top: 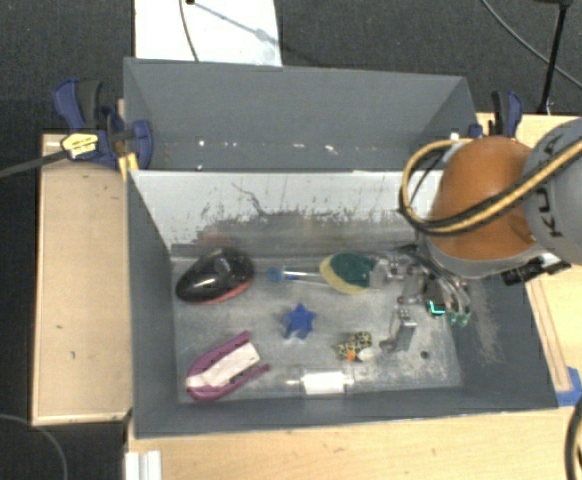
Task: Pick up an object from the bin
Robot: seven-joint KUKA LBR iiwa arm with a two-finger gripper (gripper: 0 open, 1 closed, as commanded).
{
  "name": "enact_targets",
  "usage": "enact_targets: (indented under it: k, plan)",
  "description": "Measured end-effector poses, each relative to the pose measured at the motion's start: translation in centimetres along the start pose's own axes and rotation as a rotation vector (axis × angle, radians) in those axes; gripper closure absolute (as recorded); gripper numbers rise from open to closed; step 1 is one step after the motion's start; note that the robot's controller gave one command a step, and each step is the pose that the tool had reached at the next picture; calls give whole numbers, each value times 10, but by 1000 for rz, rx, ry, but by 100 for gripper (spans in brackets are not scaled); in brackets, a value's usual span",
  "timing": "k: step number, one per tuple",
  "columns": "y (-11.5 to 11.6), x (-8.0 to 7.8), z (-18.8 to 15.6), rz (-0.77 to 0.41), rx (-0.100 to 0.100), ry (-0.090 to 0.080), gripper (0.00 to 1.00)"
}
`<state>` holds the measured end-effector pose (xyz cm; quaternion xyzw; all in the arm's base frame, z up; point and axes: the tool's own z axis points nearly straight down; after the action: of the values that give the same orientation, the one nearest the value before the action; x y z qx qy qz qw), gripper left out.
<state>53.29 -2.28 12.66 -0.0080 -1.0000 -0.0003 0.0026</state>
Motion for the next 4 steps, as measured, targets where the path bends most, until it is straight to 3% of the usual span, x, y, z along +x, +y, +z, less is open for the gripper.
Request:
enact_targets:
  k: [1, 2, 3, 4]
  plan:
    - [40, 50, 55, -454, 2, -18, 0]
    - [29, 38, 25, -441, 3, -11, 0]
    - [37, 46, 27, -222, 0, -5, 0]
    - [28, 49, 56, -263, 1, -15, 0]
